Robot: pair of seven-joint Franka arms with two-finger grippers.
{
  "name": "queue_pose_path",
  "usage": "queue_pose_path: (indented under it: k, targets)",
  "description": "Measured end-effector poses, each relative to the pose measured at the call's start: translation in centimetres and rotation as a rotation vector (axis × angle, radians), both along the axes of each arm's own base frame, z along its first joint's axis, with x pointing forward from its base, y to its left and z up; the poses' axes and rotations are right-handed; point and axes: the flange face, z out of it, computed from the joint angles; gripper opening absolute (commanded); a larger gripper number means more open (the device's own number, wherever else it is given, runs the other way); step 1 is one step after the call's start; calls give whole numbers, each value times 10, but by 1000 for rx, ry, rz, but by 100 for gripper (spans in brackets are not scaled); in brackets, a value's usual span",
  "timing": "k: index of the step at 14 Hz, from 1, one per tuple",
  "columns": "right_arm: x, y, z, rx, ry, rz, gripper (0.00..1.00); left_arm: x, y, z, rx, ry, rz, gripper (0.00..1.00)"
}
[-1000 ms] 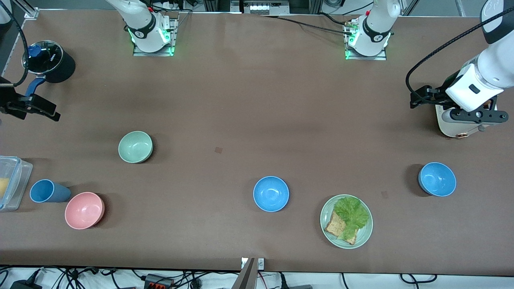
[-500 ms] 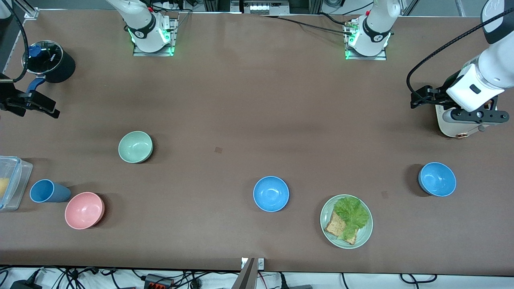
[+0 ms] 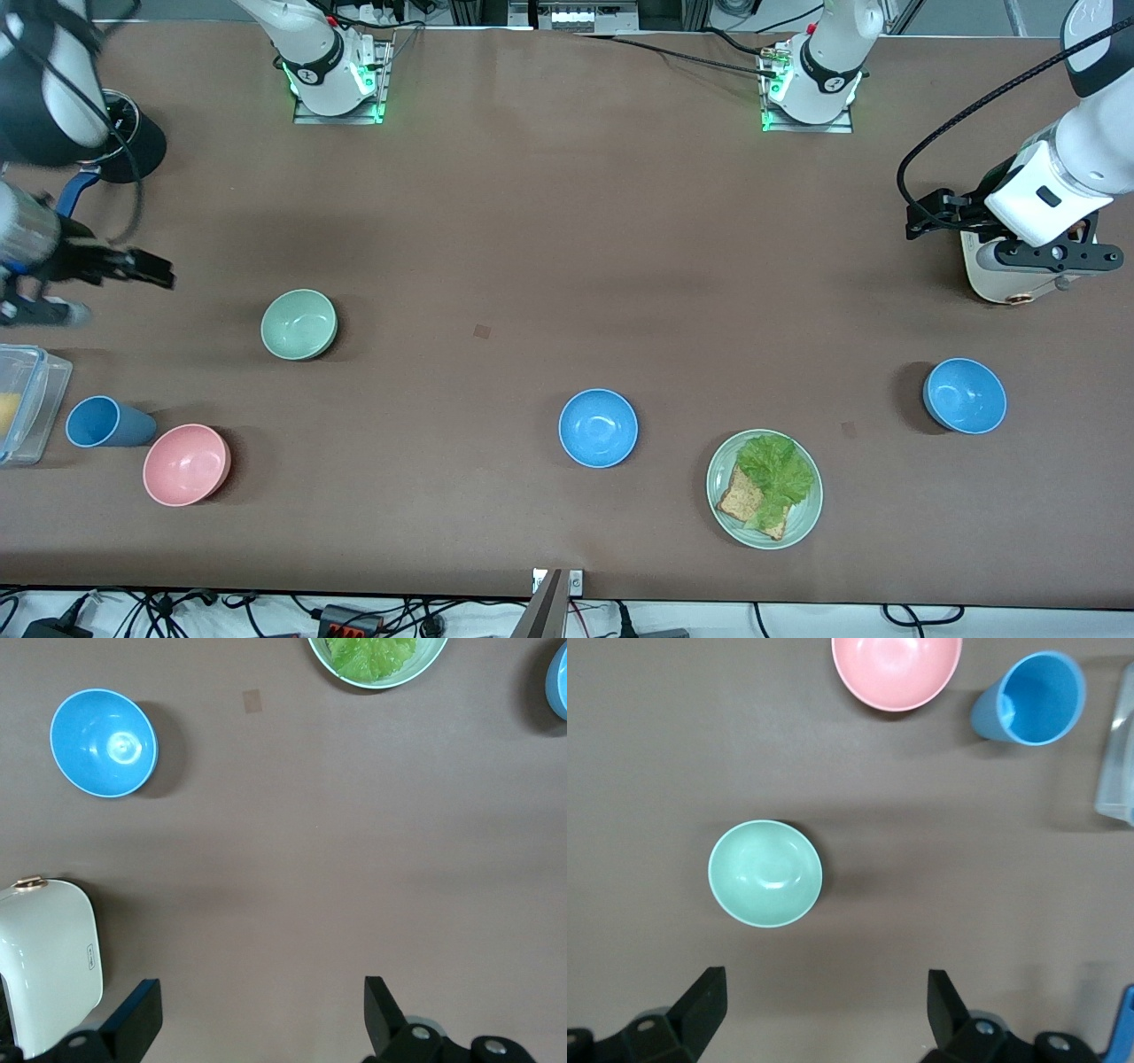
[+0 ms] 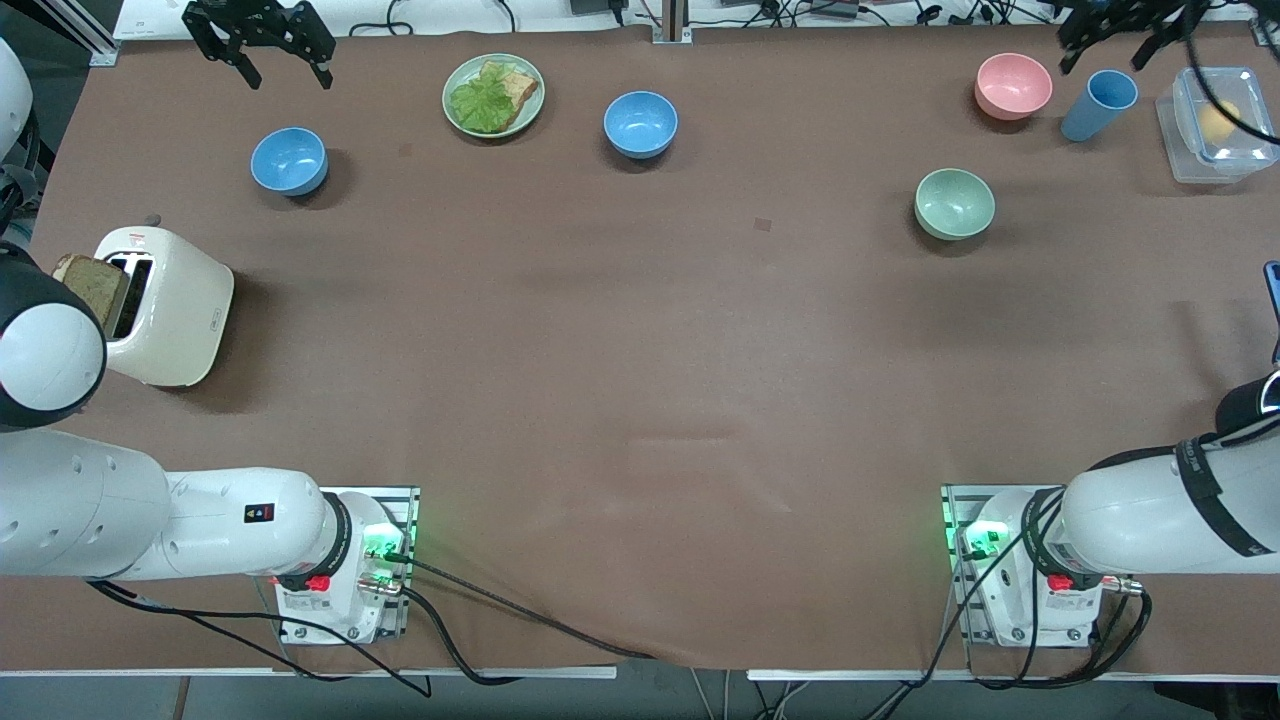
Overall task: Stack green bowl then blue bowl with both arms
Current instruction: 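Reach the right gripper down to the pale green bowl and grasp its rim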
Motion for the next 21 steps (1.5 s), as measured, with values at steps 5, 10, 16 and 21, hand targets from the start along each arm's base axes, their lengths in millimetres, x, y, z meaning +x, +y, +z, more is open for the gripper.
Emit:
queue_pose_path:
  k: [5,10,16,21]
  targets:
    - [19,14,-125,-2,159,24,100,0,0,0,0,1,-2,100]
    - [17,16,-210,-5,265,29,100,0,0,0,0,1,-3,100]
    - [15,14,-257,-7,302,27,72,0,0,0,0,1,-3,100]
    - [13,16,-275,36,315,-8,25,0,0,0,0,1,-3,100]
